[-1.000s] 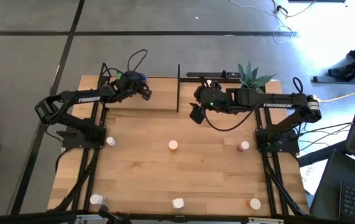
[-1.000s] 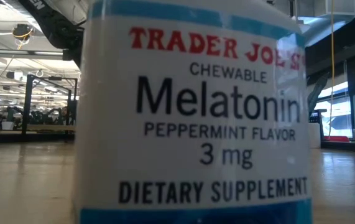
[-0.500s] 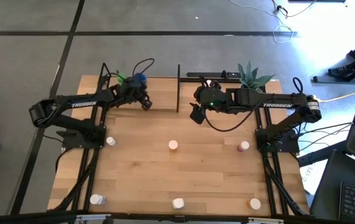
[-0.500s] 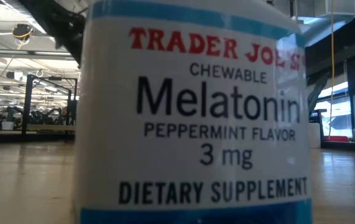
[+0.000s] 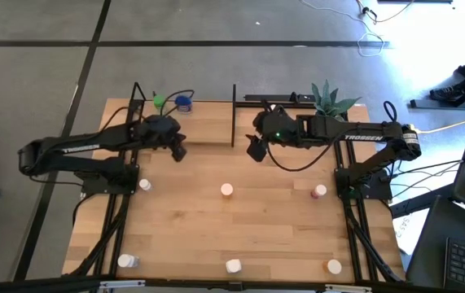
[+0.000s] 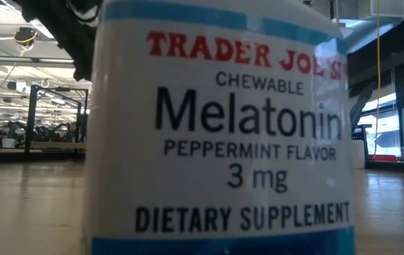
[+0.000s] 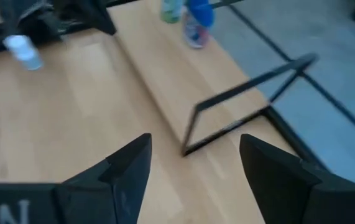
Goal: Pick and place medicine bottles onto shelf by color
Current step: Put the orange pill bottle on the shelf
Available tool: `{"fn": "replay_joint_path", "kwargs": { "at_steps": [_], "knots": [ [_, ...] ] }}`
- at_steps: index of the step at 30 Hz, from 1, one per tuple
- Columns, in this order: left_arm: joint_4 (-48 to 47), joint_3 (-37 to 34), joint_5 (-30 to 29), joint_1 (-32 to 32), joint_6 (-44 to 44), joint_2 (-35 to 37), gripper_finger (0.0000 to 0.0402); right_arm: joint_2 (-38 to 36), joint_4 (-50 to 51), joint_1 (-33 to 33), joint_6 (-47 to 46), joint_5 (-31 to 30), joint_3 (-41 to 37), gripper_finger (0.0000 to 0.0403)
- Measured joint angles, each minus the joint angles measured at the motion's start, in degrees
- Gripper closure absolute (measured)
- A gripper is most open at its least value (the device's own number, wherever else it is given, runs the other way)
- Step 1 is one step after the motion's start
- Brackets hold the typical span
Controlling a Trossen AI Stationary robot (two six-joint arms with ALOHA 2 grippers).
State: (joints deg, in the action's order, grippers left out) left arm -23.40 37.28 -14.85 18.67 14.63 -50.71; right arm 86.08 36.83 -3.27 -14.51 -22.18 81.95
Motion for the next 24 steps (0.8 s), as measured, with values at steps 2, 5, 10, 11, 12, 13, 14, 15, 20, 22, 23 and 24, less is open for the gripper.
{"fn": "replay_joint_path", "kwargs": {
  "at_steps": [2, 5, 10, 11, 12, 13, 14, 15, 20, 22, 23, 24],
  "knots": [
    [-2.46, 0.02, 0.18, -1.77, 0.06, 1.58, 0.0402, 0.00, -0.23, 0.00, 1.79, 3.49, 0.00, 0.0157],
    [-4.92, 0.02, 2.42, -4.21, 0.30, 3.43, 0.0401, 0.00, -0.26, 0.00, 4.92, 9.57, -0.02, 0.0157],
    [-9.22, 0.02, 5.73, -8.74, 0.28, 6.28, 0.0402, 0.00, -0.22, 0.04, 5.93, 14.04, -0.02, 0.0157],
    [-9.99, 0.02, 6.30, -9.68, 0.28, 6.65, 0.0402, 0.00, -0.20, 0.02, 5.75, 14.86, -0.02, 0.0157],
    [-10.65, 0.02, 7.13, -10.54, 0.28, 7.09, 0.0402, 0.00, -0.18, 0.00, 5.75, 15.54, -0.02, 0.0157],
    [-11.14, 0.02, 7.80, -11.37, 0.28, 7.51, 0.0402, 0.00, -0.10, 0.00, 5.80, 16.68, -0.02, 0.0157],
    [-11.65, 0.02, 8.54, -12.25, 0.27, 7.97, 0.0402, 0.00, -0.03, 0.04, 5.96, 17.72, -0.02, 0.0157],
    [-12.23, 0.02, 9.09, -13.06, 0.28, 8.38, 0.0402, 0.00, 0.04, 0.19, 6.00, 18.83, -0.02, 0.0157],
    [-13.74, 0.02, 10.32, -16.65, 2.50, 10.14, 0.0402, 0.00, 1.02, 1.74, 5.78, 20.81, -0.02, 0.0157],
    [-14.01, 0.02, 10.29, -17.73, 3.92, 10.20, 0.0402, 0.00, 0.67, 2.56, 5.55, 20.81, -0.02, 0.0157],
    [-14.80, 0.02, 10.29, -18.29, 4.66, 10.59, 0.0402, 0.00, 0.27, 2.92, 4.90, 20.82, -0.02, 0.0157],
    [-15.64, 0.02, 10.25, -18.83, 5.13, 11.02, 0.0402, 0.00, 0.10, 3.24, 3.95, 20.83, -0.02, 0.0157]
  ]
}}
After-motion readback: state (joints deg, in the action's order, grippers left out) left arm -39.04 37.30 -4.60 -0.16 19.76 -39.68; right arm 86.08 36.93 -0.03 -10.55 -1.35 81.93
